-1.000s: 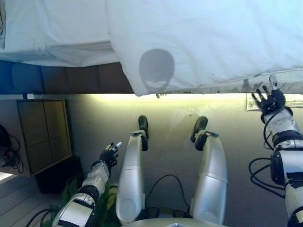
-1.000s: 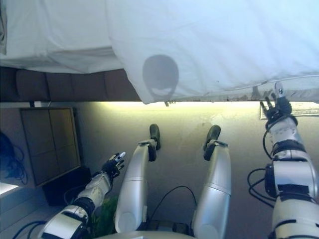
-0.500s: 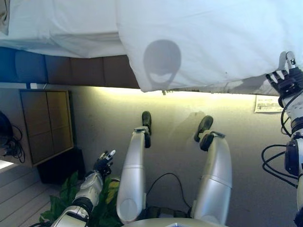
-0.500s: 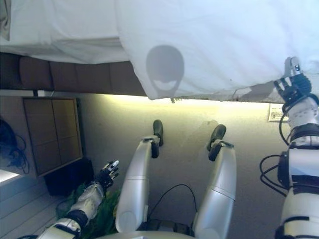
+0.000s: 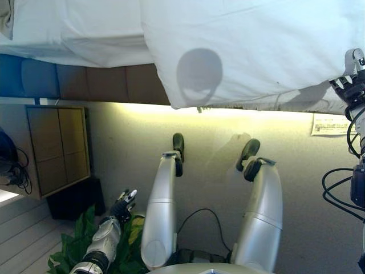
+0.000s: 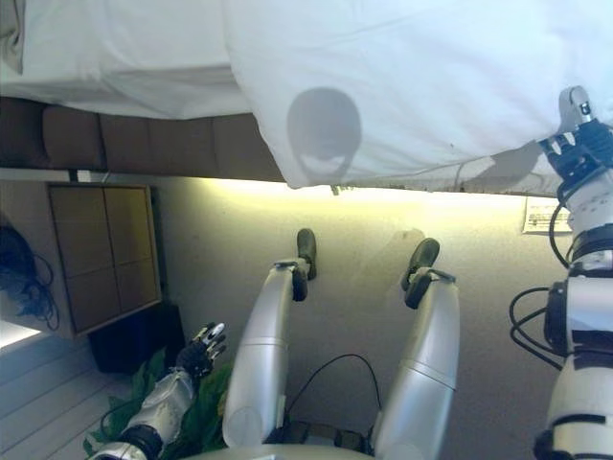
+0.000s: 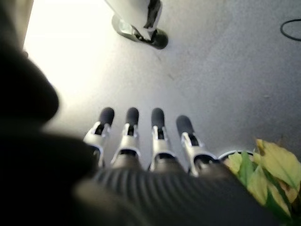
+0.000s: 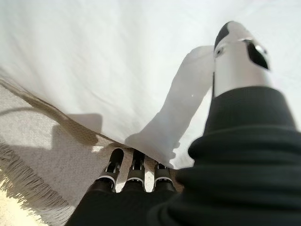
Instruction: Make the bed neatly
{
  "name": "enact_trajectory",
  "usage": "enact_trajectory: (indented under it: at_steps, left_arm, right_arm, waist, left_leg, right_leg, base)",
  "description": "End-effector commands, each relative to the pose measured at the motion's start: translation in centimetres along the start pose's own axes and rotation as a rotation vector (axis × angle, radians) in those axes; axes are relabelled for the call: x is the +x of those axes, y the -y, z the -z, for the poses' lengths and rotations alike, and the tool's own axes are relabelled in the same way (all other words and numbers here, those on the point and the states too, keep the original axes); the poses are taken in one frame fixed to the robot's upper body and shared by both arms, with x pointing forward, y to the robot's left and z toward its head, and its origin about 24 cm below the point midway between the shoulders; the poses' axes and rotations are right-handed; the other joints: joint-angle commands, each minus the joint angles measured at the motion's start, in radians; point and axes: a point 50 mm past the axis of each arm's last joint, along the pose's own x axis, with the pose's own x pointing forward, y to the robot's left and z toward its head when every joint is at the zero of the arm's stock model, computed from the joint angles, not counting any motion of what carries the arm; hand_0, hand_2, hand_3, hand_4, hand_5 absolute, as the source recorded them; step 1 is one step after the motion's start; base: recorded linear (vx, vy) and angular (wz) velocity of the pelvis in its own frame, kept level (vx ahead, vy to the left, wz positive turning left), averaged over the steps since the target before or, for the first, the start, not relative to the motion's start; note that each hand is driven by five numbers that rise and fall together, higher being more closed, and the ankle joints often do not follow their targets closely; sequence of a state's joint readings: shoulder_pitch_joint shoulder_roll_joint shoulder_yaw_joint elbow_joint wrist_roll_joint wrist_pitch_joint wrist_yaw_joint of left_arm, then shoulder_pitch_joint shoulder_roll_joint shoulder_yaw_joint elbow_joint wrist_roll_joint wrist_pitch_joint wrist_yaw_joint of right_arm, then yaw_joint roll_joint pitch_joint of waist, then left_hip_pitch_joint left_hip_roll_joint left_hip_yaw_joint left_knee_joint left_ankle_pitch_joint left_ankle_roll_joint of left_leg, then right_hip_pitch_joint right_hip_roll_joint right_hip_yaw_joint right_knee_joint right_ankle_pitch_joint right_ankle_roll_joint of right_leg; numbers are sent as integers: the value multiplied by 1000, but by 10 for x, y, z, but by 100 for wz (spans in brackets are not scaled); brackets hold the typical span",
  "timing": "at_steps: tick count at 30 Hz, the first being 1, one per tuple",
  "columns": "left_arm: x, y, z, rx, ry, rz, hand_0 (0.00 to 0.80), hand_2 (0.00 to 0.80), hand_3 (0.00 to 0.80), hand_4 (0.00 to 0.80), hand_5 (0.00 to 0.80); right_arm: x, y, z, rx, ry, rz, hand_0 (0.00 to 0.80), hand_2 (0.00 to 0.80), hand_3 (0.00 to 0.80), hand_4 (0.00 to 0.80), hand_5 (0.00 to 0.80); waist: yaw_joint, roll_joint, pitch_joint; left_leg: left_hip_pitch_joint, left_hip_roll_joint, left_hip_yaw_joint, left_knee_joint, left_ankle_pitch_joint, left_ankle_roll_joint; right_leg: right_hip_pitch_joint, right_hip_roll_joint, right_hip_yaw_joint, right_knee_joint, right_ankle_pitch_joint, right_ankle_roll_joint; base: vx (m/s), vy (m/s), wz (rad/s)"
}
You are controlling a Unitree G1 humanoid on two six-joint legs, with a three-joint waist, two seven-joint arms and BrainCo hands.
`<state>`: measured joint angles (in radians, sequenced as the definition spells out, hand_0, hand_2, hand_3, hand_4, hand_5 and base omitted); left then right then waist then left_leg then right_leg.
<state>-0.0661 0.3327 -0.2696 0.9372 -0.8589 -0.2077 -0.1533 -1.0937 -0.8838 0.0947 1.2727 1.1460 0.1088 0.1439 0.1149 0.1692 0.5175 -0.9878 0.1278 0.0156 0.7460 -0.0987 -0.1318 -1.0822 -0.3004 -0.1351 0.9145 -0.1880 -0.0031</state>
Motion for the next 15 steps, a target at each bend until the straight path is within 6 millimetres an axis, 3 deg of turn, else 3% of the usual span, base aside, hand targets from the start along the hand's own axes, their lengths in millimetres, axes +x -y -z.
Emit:
enact_trajectory:
  at_steps: [1,15]
  left_arm:
    - [-20,-23,22,-2,-41,-60,0,0,0,0,0]
    - [-22,-34,23,14,-71,-87,0,0,0,0,0]
  right_arm:
    - [-5,-22,-48,-89,180,-171,800,800,800,800,800]
    - [-7,-3,-32,-92,129,-174,800,800,800,800,800]
  waist:
    - [-12,36,3]
    - [-2,-11,-13]
  left_leg:
    - [76,34,18,-51,10,34]
    - [319,44,53,-175,33,11]
  right_leg:
    - [100,-1,36,-52,19,33]
    - [365,-27,-28,-210,51,63]
  base:
    - [14,52,-8]
    - [14,26,-5]
